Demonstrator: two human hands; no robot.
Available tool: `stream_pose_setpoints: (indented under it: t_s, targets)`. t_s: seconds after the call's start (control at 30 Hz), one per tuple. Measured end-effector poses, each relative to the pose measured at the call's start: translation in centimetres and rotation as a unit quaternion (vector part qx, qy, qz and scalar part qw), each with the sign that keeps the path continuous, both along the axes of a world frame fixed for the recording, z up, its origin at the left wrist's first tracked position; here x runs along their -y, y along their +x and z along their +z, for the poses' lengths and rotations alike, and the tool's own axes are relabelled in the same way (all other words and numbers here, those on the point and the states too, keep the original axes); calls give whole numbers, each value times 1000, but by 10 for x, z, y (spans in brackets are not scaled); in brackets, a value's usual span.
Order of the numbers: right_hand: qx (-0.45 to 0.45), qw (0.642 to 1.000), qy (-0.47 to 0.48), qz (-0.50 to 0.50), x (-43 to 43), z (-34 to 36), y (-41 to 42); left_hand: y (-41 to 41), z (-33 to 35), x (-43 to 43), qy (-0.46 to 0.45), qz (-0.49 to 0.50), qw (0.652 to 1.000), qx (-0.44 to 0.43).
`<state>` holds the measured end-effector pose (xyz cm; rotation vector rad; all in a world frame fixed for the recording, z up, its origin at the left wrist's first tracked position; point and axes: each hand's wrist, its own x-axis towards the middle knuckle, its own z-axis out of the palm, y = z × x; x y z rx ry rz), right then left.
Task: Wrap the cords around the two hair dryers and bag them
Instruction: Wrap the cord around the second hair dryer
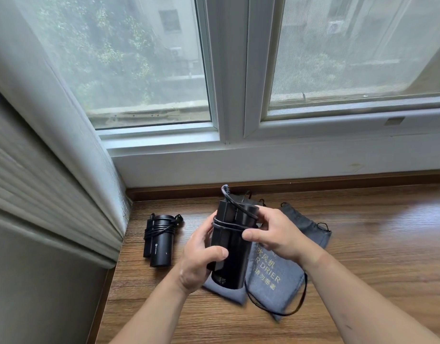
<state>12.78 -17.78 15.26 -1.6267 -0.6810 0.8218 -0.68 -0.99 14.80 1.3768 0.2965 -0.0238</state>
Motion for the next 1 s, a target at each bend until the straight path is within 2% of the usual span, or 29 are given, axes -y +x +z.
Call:
stream_pose_setpoints:
  t_s: [0.1,0.13,0.23,0.3,0.37,0.47,0.67,0.83,1.0]
  targets:
    - [34,997,2,-68,-3,-4,-4,3,1,-2,-17,4,1000,-26]
    - [46,995,-5,-90,-3,-5,-4,5,1,-2,11,11,999,-36]
    - [88,985,-40,-145,-5,-5,-4,9,6,0,212,26,975,-57]
    - [117,978,-66,-163,-7,0,-4,10,9,6,279,60,957,-54]
    - [149,973,-86,-155,-9,5,-2,12,9,7,278,99,955,-45]
    - [179,974,-91,-109,-2,13,4,15,5,1,248,97,963,-38]
    - [138,989,-44,-22,7,24,12,16,8,-6,186,88,978,-27]
    - [119,993,-25,-12,8,18,10,12,5,-11,166,62,984,-26]
    - [110,994,-11,-18,6,14,5,8,4,-12,98,38,994,-26]
